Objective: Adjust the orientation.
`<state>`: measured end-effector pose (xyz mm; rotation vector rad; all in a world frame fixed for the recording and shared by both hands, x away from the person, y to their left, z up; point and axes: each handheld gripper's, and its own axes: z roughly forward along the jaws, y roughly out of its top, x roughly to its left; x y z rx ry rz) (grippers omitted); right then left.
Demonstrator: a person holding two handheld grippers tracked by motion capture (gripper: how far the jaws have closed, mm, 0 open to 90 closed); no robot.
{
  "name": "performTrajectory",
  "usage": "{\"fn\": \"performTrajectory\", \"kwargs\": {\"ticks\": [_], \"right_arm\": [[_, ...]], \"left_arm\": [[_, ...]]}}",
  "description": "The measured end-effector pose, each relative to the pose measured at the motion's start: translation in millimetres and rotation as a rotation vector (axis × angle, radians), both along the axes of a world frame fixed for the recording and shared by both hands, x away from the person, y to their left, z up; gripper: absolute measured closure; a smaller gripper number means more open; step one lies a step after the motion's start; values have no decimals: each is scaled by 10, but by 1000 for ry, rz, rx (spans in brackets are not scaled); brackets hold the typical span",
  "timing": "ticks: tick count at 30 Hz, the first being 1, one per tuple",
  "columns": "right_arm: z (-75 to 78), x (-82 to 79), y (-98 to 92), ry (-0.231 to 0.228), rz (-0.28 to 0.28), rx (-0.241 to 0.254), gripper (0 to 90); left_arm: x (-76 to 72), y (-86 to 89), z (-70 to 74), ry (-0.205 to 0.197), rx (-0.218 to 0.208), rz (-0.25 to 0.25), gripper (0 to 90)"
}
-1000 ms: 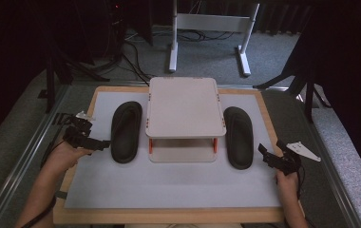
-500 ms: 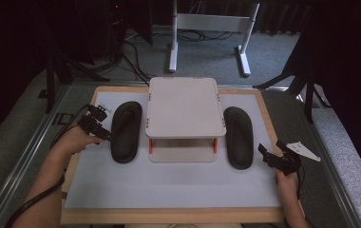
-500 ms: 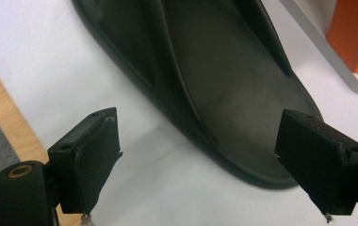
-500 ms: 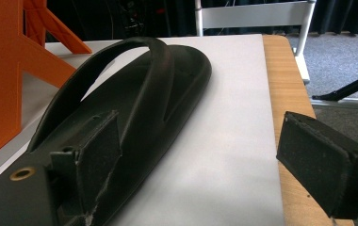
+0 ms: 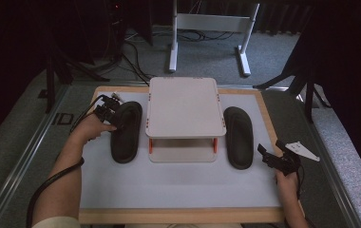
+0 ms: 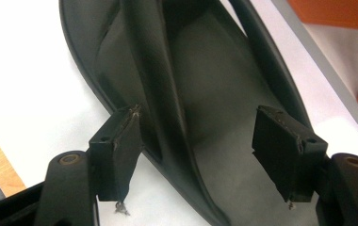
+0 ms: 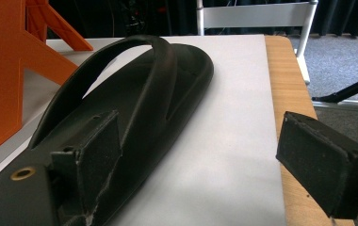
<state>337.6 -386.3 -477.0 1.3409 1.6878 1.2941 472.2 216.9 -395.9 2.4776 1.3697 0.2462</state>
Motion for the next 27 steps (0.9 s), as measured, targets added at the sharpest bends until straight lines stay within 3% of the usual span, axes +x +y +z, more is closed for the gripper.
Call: {"fn": "performTrajectory", "kwargs": {"ticks": [6,12,18,20,23,27], "right_arm": [[0,0,3,0,2,-1,136],[0,1,2,1,4,-2,137],[0,1,3,0,3,-4,137],[0,1,2,2,2,-2,137],[0,2,2,2,2,-2,137],[0,2,2,2,2,-2,137]], "left_arm": [[183,42,-58,67,19,41,379],[280,53,-80,84,-39,48,443],[335,7,-183,109,14,44,473],[349,2,-198,117,-20,54,481],[363,-12,-194,132,-13,72,560],[376,9,-200,136,-29,135,687]]}}
